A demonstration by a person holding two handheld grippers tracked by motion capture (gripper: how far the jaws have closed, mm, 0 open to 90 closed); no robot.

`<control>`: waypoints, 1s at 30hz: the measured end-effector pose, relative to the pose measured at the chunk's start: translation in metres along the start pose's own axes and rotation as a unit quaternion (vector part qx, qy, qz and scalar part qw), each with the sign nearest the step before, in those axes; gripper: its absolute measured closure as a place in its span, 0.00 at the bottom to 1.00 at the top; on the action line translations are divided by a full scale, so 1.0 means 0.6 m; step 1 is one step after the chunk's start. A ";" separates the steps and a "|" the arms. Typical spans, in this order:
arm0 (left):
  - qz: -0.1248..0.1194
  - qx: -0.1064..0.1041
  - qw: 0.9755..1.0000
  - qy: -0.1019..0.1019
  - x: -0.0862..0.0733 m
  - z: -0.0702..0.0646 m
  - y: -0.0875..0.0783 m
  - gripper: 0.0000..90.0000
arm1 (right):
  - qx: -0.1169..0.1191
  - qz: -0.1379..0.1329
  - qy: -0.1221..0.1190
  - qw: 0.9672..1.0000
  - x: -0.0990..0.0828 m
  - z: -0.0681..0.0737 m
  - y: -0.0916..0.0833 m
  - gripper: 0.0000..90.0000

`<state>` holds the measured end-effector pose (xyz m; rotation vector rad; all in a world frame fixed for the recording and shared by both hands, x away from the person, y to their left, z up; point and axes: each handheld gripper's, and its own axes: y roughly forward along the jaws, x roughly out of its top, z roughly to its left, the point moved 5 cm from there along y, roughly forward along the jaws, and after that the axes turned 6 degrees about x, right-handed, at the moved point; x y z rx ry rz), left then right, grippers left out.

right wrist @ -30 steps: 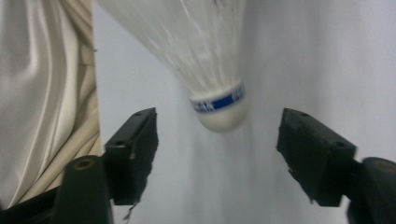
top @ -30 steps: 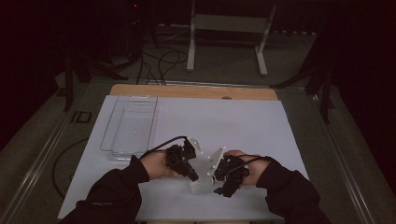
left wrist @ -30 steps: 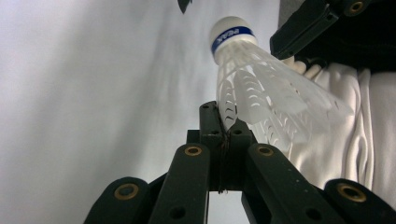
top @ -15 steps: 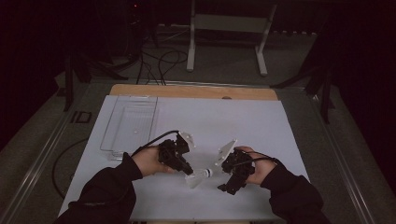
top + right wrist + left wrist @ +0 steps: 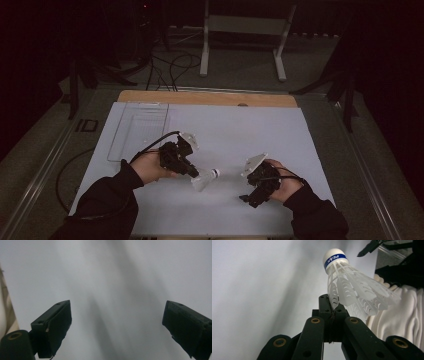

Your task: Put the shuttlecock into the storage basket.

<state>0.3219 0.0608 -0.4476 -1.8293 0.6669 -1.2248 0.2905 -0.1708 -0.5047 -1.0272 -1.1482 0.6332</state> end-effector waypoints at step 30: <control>-0.060 0.097 0.991 -0.071 -0.040 0.085 -0.106 1.00 | -0.026 -0.091 0.048 0.994 -0.095 -0.005 0.006 0.10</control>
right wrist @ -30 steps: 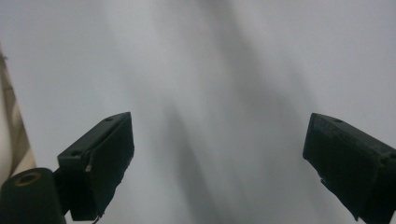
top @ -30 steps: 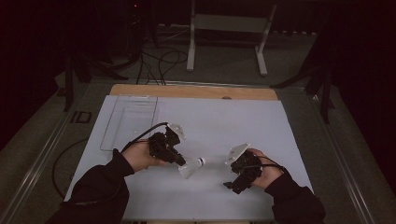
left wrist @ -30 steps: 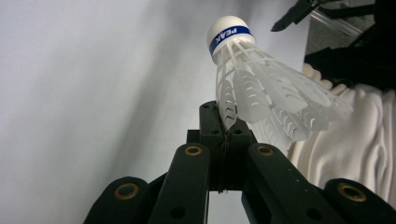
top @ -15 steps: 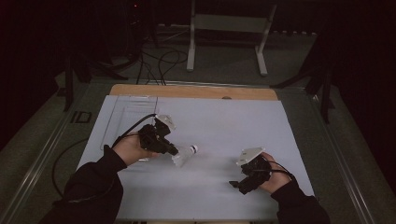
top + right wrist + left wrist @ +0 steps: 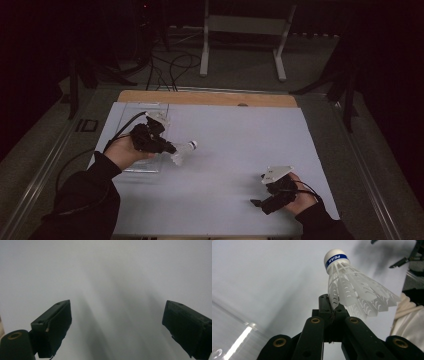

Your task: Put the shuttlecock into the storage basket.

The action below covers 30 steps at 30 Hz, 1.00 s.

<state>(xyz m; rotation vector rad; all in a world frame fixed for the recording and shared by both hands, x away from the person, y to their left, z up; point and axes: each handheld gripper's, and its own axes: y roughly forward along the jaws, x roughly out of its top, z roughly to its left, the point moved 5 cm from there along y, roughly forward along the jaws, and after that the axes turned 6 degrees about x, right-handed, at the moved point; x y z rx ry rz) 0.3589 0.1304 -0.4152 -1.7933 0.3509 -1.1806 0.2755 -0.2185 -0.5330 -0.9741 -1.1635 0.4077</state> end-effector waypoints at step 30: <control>-0.023 0.090 0.994 -0.057 -0.031 0.090 -0.056 1.00 | 0.009 -0.042 -0.004 0.999 -0.023 0.011 0.006 0.10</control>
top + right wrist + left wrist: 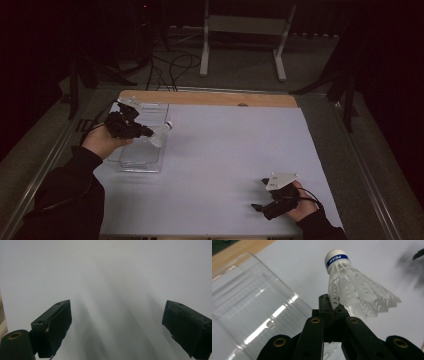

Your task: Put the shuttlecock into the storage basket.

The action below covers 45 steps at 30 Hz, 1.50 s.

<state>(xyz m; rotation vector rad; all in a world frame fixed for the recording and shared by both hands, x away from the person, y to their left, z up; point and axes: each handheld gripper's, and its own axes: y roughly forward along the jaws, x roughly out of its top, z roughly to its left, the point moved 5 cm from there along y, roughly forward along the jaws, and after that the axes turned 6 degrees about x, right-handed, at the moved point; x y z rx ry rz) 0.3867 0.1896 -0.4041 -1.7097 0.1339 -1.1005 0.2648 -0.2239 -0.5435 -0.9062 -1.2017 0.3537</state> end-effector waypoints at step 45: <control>-0.016 0.055 0.993 -0.099 -0.040 0.067 0.071 1.00 | 0.011 -0.009 -0.001 1.000 0.006 0.005 -0.003 0.10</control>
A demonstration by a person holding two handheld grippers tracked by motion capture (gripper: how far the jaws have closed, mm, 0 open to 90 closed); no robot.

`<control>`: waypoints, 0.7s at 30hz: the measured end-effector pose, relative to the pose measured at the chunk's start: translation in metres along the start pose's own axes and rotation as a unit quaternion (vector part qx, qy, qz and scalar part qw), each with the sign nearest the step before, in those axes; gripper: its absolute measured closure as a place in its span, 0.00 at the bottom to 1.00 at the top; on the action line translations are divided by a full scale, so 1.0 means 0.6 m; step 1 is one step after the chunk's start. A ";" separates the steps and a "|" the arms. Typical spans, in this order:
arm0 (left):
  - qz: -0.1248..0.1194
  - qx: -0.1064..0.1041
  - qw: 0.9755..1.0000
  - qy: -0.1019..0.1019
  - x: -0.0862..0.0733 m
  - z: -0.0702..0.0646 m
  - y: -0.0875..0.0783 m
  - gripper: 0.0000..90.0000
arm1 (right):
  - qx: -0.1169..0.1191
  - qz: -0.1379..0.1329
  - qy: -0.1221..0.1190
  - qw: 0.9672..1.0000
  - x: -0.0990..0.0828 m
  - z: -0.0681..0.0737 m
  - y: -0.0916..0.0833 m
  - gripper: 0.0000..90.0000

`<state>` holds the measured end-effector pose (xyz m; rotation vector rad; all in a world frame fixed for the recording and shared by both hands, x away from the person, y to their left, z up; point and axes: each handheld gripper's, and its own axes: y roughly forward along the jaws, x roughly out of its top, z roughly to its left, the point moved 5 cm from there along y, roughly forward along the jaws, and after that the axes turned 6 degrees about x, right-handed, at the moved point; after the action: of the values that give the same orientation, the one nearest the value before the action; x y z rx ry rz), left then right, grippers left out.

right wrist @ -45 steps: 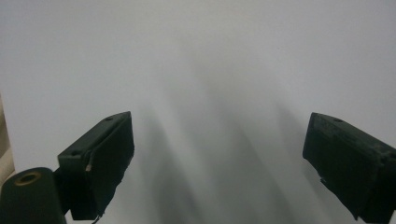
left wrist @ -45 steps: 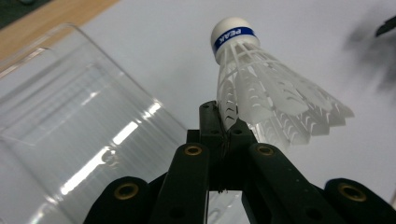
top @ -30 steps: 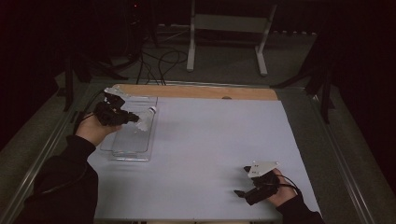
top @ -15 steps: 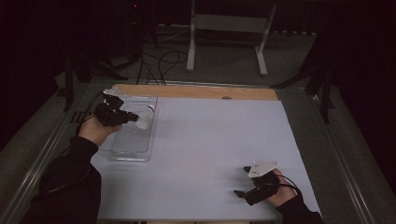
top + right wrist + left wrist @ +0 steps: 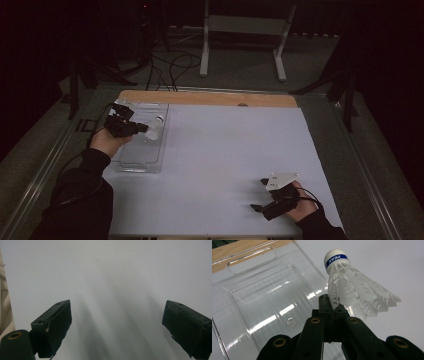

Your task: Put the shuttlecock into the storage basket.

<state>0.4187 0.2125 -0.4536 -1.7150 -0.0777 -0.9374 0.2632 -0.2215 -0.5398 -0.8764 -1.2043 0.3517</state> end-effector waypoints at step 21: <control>0.031 0.006 0.999 -0.021 -0.029 0.021 0.049 1.00 | 0.003 -0.002 0.001 1.000 -0.001 0.001 0.000 0.10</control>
<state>0.4279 0.2188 -0.4880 -1.7164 -0.0581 -0.8532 0.2627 -0.2217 -0.5404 -0.8690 -1.2017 0.3512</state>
